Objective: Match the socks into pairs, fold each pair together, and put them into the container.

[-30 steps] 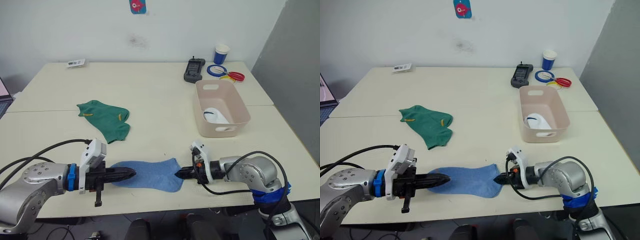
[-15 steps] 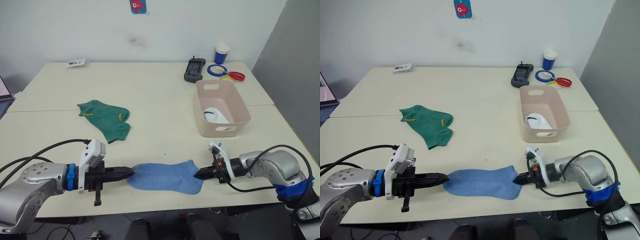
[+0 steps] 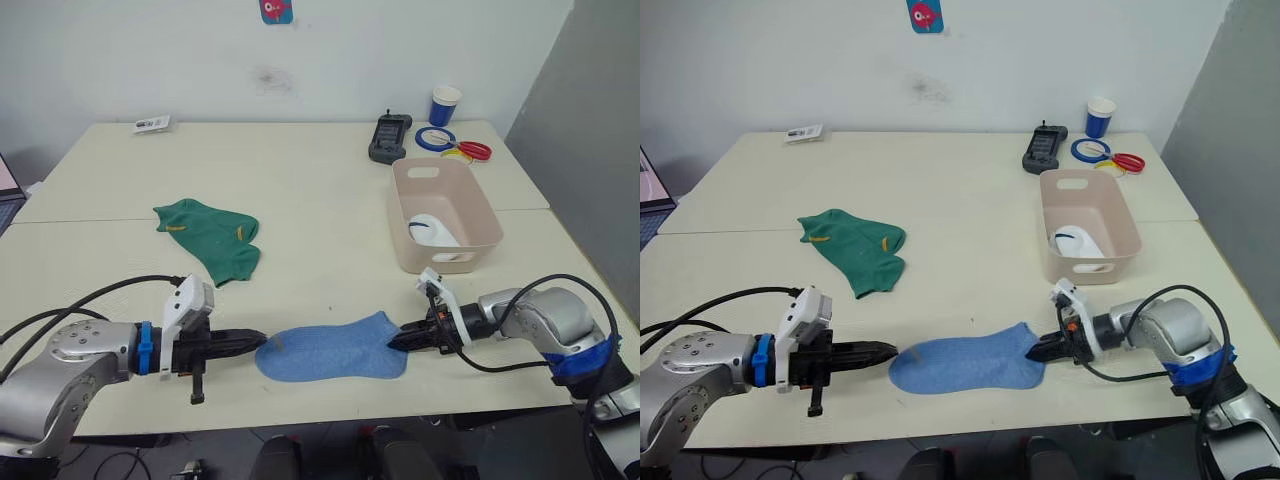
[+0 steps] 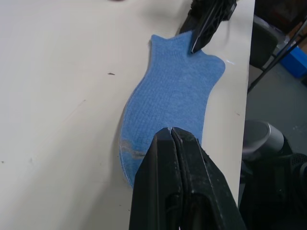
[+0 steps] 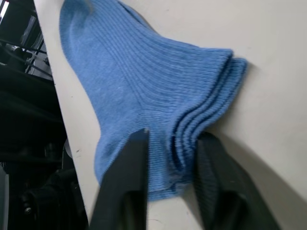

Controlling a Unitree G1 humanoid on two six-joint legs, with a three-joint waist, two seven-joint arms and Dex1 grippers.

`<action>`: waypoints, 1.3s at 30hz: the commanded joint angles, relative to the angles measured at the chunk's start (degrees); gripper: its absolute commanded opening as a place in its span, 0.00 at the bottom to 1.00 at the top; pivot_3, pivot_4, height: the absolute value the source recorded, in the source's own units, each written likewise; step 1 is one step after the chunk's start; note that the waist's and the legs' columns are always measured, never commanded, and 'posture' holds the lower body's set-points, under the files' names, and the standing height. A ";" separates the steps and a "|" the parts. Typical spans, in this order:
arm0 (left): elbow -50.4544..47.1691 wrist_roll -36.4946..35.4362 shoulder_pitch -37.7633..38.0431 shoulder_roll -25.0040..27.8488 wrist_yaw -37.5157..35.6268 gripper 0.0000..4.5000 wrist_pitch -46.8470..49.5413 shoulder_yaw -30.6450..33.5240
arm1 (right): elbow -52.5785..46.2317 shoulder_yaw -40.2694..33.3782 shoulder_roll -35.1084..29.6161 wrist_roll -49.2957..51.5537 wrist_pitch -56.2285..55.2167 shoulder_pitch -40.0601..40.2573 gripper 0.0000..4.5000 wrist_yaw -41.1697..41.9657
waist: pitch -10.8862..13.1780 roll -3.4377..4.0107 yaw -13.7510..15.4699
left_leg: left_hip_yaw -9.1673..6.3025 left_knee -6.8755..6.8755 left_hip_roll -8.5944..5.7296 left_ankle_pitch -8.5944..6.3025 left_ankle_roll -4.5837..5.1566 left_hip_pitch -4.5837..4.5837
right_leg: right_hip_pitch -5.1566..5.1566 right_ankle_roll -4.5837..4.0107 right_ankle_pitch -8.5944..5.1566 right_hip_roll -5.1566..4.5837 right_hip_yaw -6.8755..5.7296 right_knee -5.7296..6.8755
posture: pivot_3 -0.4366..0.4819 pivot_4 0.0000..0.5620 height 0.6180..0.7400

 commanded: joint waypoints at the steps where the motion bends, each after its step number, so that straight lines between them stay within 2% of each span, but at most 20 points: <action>1: -1.59 0.52 -0.83 -1.56 0.69 0.00 -2.00 -1.01 | -1.49 -4.59 -0.59 1.32 1.63 0.81 0.58 -1.70 | 0.00 0.00 0.03 | 0.00 0.01 0.00 0.00 0.00 0.01 | 0.01 0.01 0.01 0.00 0.01 0.00 | 0.48 0.27 1.00; 4: -1.92 5.76 0.82 -2.65 0.95 0.00 -7.46 -4.04 | -2.42 -10.33 -0.60 3.36 4.70 2.84 0.81 -4.58 | 0.00 0.00 0.08 | 0.03 0.03 -0.04 0.00 0.00 0.01 | 0.02 0.06 0.04 -0.01 0.03 0.01 | 0.48 0.27 1.00; 12: 1.21 12.65 -2.00 -6.58 3.24 0.00 -13.05 -10.69 | -9.04 -16.79 -0.70 6.86 10.07 7.84 0.81 -9.47 | -0.01 -0.01 0.18 | 0.02 0.03 -0.04 0.00 0.00 0.01 | 0.02 0.07 0.05 -0.03 0.03 0.03 | 0.48 0.27 1.00; 20: 3.93 21.33 -3.38 -5.94 5.05 0.00 -15.46 -16.63 | -10.49 -16.63 1.07 7.31 11.44 8.86 0.81 -13.43 | -0.01 -0.01 -0.09 | 0.04 0.03 -0.02 0.00 0.01 0.02 | 0.02 0.09 0.06 0.18 0.08 0.02 | 0.48 0.27 1.00; 32: 4.63 24.85 -1.07 -6.92 7.12 0.00 -15.50 -19.62 | -11.97 -14.13 6.43 8.83 15.55 7.30 0.81 -16.52 | -0.09 0.01 -0.07 | 0.02 0.03 0.00 0.01 0.01 0.24 | 0.26 0.10 0.06 0.18 0.07 0.04 | 0.48 0.27 1.00; 35: 4.53 24.93 -0.87 -6.94 7.27 0.00 -15.35 -19.70 | -11.90 -14.07 6.47 8.96 16.07 7.02 0.68 -16.31 | -0.10 0.01 -0.02 | 0.02 0.03 -0.01 0.00 0.01 0.39 | 0.40 0.09 0.06 0.16 0.06 0.02 | 0.48 0.27 1.00; 39: 4.99 25.09 -0.86 -7.03 7.84 0.00 -15.56 -19.62 | -11.27 -14.87 6.21 8.97 16.62 6.49 0.36 -16.25 | -0.10 0.02 -0.01 | 0.02 0.03 -0.02 0.00 0.01 0.41 | 0.44 0.09 0.06 0.15 0.07 0.02 | 0.48 0.27 1.00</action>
